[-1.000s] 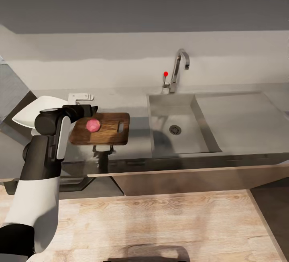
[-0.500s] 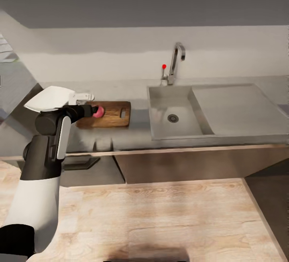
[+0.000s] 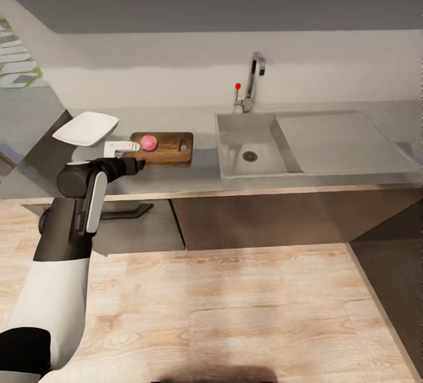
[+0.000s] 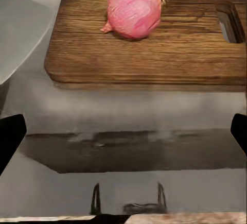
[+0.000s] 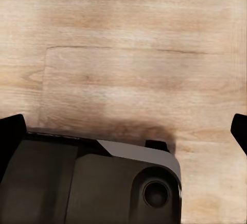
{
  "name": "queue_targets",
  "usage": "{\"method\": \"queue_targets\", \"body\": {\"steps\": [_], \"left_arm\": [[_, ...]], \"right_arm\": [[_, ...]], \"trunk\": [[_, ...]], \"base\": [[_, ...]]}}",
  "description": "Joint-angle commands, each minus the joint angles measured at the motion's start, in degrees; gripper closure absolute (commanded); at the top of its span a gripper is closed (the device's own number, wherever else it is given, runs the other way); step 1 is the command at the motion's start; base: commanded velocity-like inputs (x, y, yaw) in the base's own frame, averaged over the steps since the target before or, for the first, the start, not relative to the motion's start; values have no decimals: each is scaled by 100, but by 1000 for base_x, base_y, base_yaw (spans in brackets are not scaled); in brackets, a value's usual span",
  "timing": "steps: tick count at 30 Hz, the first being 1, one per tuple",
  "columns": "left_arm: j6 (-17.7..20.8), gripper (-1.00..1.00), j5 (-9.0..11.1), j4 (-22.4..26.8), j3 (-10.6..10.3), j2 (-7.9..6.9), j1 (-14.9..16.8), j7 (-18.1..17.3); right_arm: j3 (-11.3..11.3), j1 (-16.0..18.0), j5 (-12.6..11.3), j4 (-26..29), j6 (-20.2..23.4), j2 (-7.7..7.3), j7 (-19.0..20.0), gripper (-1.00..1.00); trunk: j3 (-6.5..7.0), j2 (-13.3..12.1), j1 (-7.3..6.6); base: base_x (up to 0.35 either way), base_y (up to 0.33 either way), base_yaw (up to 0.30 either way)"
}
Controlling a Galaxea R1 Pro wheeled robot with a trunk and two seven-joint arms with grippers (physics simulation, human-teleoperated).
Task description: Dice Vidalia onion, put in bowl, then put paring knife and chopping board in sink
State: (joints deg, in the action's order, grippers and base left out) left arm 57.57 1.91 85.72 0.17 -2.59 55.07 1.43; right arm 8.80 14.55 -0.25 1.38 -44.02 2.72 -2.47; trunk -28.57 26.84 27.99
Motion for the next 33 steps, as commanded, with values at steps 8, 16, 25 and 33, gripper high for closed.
{"method": "queue_targets", "body": {"steps": [8, 16, 25, 33], "left_arm": [[18, -100, 22, -376, 0, 19, 4, 13], [7, -100, 29, -1070, -5, 31, 4, 1], [-932, -100, 35, -2975, -24, 86, 4, -15], [-3274, -100, 28, -5816, -26, 115, 4, -18]], "right_arm": [[34, 4, -1, -6, -17, 1, -26, -100], [34, 4, -1, -6, -15, -3, -26, -100], [34, 4, -1, -6, -16, -7, -26, -100], [34, 4, -1, -6, -18, -8, -26, -100]], "trunk": [[-7, 9, -1], [-7, 9, -1], [-7, 9, -1], [-7, 9, -1]], "base": [[-327, 0, 0], [-337, 0, 0], [-249, 0, 0], [-13, 0, 0]]}}
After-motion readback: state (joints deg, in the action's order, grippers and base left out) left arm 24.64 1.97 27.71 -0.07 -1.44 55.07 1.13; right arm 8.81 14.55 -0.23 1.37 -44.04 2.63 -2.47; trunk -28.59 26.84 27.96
